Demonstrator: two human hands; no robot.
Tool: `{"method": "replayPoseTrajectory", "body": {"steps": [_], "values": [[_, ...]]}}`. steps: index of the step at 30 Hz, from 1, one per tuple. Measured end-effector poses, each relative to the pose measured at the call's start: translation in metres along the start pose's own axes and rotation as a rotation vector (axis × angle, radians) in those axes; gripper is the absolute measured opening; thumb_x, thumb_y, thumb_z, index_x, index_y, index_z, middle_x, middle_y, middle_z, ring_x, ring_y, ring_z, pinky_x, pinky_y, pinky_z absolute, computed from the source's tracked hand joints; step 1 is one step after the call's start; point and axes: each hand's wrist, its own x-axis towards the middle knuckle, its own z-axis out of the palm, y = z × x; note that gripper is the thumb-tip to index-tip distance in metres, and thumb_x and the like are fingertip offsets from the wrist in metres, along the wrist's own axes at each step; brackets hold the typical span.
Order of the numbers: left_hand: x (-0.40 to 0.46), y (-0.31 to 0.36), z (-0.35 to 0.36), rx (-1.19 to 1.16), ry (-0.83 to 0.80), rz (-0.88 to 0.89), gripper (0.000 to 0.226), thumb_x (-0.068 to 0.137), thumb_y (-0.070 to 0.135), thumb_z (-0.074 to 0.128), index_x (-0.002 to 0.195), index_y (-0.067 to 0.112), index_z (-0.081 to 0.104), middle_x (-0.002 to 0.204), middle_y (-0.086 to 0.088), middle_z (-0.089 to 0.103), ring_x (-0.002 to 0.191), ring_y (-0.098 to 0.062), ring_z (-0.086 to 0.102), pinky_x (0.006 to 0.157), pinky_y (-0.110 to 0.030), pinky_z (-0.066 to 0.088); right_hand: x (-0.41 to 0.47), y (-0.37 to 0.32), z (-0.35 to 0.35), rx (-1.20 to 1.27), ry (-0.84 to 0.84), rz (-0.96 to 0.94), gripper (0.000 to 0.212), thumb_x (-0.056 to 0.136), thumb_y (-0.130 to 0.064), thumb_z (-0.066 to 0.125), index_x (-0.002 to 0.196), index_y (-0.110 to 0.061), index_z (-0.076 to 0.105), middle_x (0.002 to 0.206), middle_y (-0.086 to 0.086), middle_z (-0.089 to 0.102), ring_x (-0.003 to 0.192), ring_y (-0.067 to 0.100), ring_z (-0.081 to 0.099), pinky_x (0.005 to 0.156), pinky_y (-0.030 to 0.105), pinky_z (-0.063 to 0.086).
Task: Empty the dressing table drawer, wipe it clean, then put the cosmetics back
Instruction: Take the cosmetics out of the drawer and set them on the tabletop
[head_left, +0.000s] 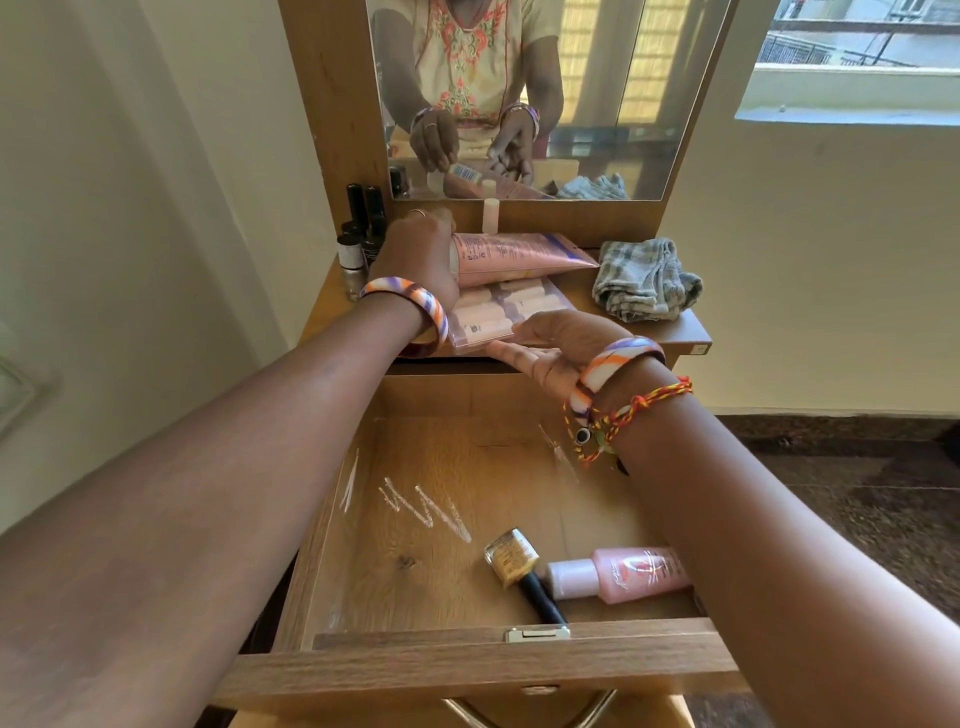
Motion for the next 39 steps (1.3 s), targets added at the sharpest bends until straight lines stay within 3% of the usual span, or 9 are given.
{"method": "replayPoseTrajectory", "body": {"steps": [14, 19, 24, 26, 28, 30, 34, 36, 39], "values": [[0.000, -0.011, -0.003, 0.022, 0.000, -0.020, 0.053, 0.082, 0.002, 0.066, 0.131, 0.004, 0.047, 0.133, -0.018, 0.050, 0.125, -0.032, 0.047, 0.102, -0.038, 0.045, 0.005, 0.003, 0.012, -0.017, -0.137, -0.009, 0.054, 0.091, 0.016, 0.038, 0.140, -0.006, 0.031, 0.142, 0.031, 0.036, 0.129, 0.042, 0.044, 0.108, 0.040, 0.039], [0.000, -0.008, -0.005, 0.085, 0.009, -0.012, 0.052, 0.083, 0.005, 0.067, 0.131, 0.003, 0.047, 0.132, -0.018, 0.050, 0.124, -0.032, 0.047, 0.101, -0.040, 0.046, 0.004, 0.004, 0.015, -0.065, -0.134, 0.002, 0.053, 0.089, 0.015, 0.042, 0.137, -0.005, 0.034, 0.141, 0.029, 0.039, 0.126, 0.039, 0.049, 0.087, 0.033, 0.050], [-0.006, -0.003, -0.009, 0.137, -0.009, -0.002, 0.053, 0.083, 0.006, 0.067, 0.132, 0.004, 0.045, 0.134, -0.018, 0.048, 0.126, -0.032, 0.044, 0.100, -0.040, 0.044, -0.003, 0.002, 0.016, -0.060, -0.161, 0.036, 0.049, 0.091, 0.013, 0.041, 0.138, 0.000, 0.033, 0.141, 0.030, 0.039, 0.128, 0.039, 0.047, 0.099, 0.035, 0.045], [-0.013, 0.001, -0.013, 0.152, 0.015, 0.010, 0.054, 0.083, 0.008, 0.067, 0.132, 0.005, 0.045, 0.136, -0.016, 0.047, 0.129, -0.031, 0.042, 0.099, -0.040, 0.045, -0.008, -0.005, 0.010, -0.120, -0.206, 0.084, 0.044, 0.092, 0.010, 0.043, 0.135, 0.003, 0.037, 0.138, 0.029, 0.044, 0.123, 0.036, 0.052, 0.081, 0.035, 0.055], [-0.022, 0.008, -0.016, 0.139, 0.059, 0.048, 0.054, 0.084, 0.010, 0.066, 0.133, 0.007, 0.045, 0.138, -0.015, 0.046, 0.131, -0.030, 0.039, 0.099, -0.039, 0.044, -0.018, -0.020, 0.000, -0.318, -0.252, 0.087, 0.035, 0.091, 0.006, 0.046, 0.127, 0.004, 0.044, 0.133, 0.026, 0.051, 0.106, 0.031, 0.061, 0.068, 0.032, 0.058], [-0.035, 0.018, -0.015, 0.124, 0.141, 0.137, 0.050, 0.084, 0.010, 0.064, 0.131, 0.008, 0.048, 0.134, -0.014, 0.049, 0.128, -0.029, 0.042, 0.096, -0.037, 0.046, -0.034, -0.037, -0.011, -0.511, -0.258, 0.049, 0.029, 0.090, 0.003, 0.048, 0.120, 0.004, 0.049, 0.118, 0.023, 0.060, 0.091, 0.027, 0.064, 0.072, 0.030, 0.057], [-0.060, 0.048, 0.004, -0.005, 0.248, 0.372, 0.037, 0.076, 0.003, 0.069, 0.113, 0.005, 0.063, 0.111, -0.015, 0.065, 0.103, -0.033, 0.061, 0.079, -0.038, 0.054, -0.059, -0.065, -0.029, -0.804, -0.125, -0.118, 0.018, 0.095, 0.004, 0.041, 0.099, 0.002, 0.058, 0.082, 0.015, 0.068, 0.064, 0.020, 0.070, 0.061, 0.021, 0.057], [-0.070, 0.063, 0.014, -0.097, 0.131, 0.418, 0.031, 0.082, 0.008, 0.062, 0.113, 0.008, 0.061, 0.108, -0.013, 0.065, 0.100, -0.031, 0.062, 0.078, -0.040, 0.055, -0.052, -0.067, -0.043, -1.318, 0.035, -0.264, 0.013, 0.091, 0.003, 0.052, 0.099, -0.001, 0.062, 0.093, 0.015, 0.063, 0.072, 0.027, 0.067, 0.065, 0.019, 0.056], [-0.078, 0.075, 0.034, -0.166, -0.052, 0.397, 0.027, 0.087, 0.013, 0.056, 0.114, 0.013, 0.058, 0.108, -0.008, 0.064, 0.099, -0.028, 0.061, 0.080, -0.043, 0.052, -0.035, -0.056, -0.067, -1.990, 0.261, -0.402, 0.019, 0.071, -0.010, 0.075, 0.072, -0.013, 0.057, 0.086, 0.008, 0.057, 0.071, 0.019, 0.054, 0.053, 0.019, 0.039]]}}
